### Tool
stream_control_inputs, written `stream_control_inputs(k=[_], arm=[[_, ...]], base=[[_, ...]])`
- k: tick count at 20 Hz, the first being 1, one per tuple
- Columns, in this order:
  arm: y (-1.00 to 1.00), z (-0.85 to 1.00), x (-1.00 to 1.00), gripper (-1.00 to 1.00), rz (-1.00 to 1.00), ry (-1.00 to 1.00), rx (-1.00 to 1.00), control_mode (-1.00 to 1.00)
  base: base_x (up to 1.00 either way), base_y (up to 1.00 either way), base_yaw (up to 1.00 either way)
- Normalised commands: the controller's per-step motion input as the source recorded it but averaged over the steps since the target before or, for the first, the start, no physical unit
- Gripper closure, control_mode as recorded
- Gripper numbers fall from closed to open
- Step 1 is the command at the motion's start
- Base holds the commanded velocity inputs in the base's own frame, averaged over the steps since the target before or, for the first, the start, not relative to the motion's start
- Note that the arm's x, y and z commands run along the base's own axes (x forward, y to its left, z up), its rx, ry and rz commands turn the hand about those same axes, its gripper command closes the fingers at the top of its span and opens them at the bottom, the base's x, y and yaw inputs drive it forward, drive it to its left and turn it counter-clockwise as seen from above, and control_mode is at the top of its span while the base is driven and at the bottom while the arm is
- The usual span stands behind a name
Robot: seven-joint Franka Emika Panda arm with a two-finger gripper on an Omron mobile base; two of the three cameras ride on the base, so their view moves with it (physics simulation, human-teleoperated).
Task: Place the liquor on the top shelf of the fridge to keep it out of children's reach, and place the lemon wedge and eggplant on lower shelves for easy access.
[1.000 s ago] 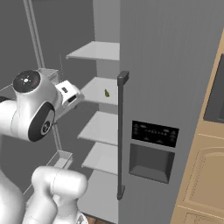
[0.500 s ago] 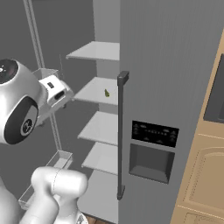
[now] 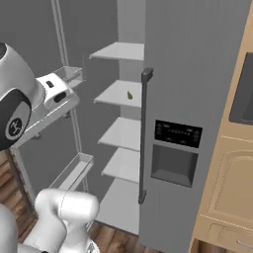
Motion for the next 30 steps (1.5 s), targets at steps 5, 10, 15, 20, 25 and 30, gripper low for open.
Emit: stream_control_inputs(k=[5, 10, 15, 20, 25, 30], arm=[[0.0, 0.0, 0.0, -1.0, 0.0, 0.0, 0.0, 1.0], [0.0, 0.0, 0.0, -1.0, 0.0, 0.0, 0.0, 1.0], [0.0, 0.0, 0.0, -1.0, 0.0, 0.0, 0.0, 1.0], [0.0, 0.0, 0.0, -1.0, 0.0, 0.0, 0.0, 1.0], [0.0, 0.0, 0.0, -1.0, 0.0, 0.0, 0.0, 1.0], [0.0, 0.0, 0.0, -1.0, 0.0, 0.0, 0.0, 1.0]], base=[[-1.0, -0.51, 0.39], [-0.89, -0.56, 0.52], [-0.65, -0.27, 0.71], [-0.7, -0.66, 0.65], [-0.18, -0.98, 0.45], [0.02, -1.0, 0.23]])
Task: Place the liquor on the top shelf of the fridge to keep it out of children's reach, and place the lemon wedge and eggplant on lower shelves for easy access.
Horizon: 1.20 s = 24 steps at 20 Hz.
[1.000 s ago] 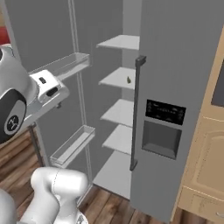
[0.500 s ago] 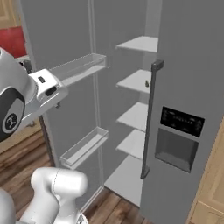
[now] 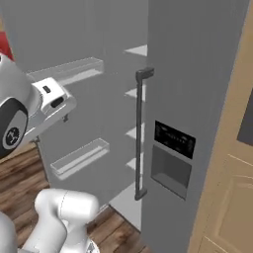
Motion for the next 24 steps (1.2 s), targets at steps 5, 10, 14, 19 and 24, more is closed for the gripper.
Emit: stream_control_inputs(k=[5, 10, 14, 19, 24], arm=[[0.0, 0.0, 0.0, -1.0, 0.0, 0.0, 0.0, 1.0], [0.0, 0.0, 0.0, -1.0, 0.0, 0.0, 0.0, 1.0], [0.0, 0.0, 0.0, -1.0, 0.0, 0.0, 0.0, 1.0], [0.0, 0.0, 0.0, -1.0, 0.0, 0.0, 0.0, 1.0], [0.0, 0.0, 0.0, -1.0, 0.0, 0.0, 0.0, 1.0]], base=[[-0.26, -0.78, 0.34], [-0.49, 0.21, 0.59], [-0.09, 0.56, 0.74], [0.0, 0.69, 0.75], [0.26, 0.69, 0.65]])
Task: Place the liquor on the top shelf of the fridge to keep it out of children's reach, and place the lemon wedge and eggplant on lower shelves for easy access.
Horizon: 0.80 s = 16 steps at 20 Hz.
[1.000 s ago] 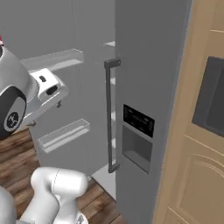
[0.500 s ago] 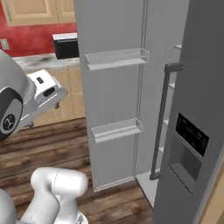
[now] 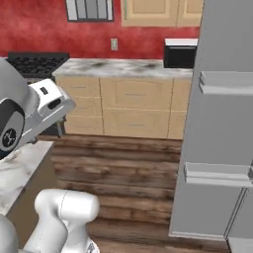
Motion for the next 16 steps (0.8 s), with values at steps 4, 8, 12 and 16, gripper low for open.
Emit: stream_control_inputs(k=[4, 8, 12, 16], arm=[[0.0, 0.0, 0.0, -1.0, 0.0, 0.0, 0.0, 1.0], [0.0, 0.0, 0.0, -1.0, 0.0, 0.0, 0.0, 1.0], [0.0, 0.0, 0.0, -1.0, 0.0, 0.0, 0.0, 1.0], [0.0, 0.0, 0.0, -1.0, 0.0, 0.0, 0.0, 1.0]], base=[[0.78, 0.4, 0.32], [0.98, 0.0, -0.01], [1.0, 0.14, -0.18], [1.0, 0.39, -0.27]])
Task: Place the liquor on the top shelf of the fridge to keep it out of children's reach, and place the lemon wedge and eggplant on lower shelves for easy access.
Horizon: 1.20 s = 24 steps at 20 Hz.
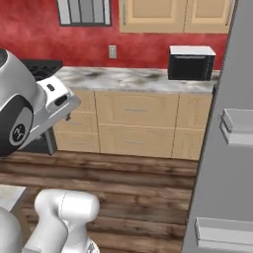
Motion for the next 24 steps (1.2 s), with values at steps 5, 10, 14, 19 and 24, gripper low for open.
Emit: stream_control_inputs(k=[5, 10, 14, 19, 24], arm=[[0.0, 0.0, 0.0, -1.0, 0.0, 0.0, 0.0, 1.0], [0.0, 0.0, 0.0, -1.0, 0.0, 0.0, 0.0, 1.0], [0.0, 0.0, 0.0, -1.0, 0.0, 0.0, 0.0, 1.0], [0.0, 0.0, 0.0, -1.0, 0.0, 0.0, 0.0, 1.0], [0.0, 0.0, 0.0, -1.0, 0.0, 0.0, 0.0, 1.0]], base=[[1.0, 0.41, -0.39], [1.0, 0.54, -0.43], [1.0, 0.83, -0.17], [1.0, 0.43, 0.37], [1.0, 0.0, 0.6]])
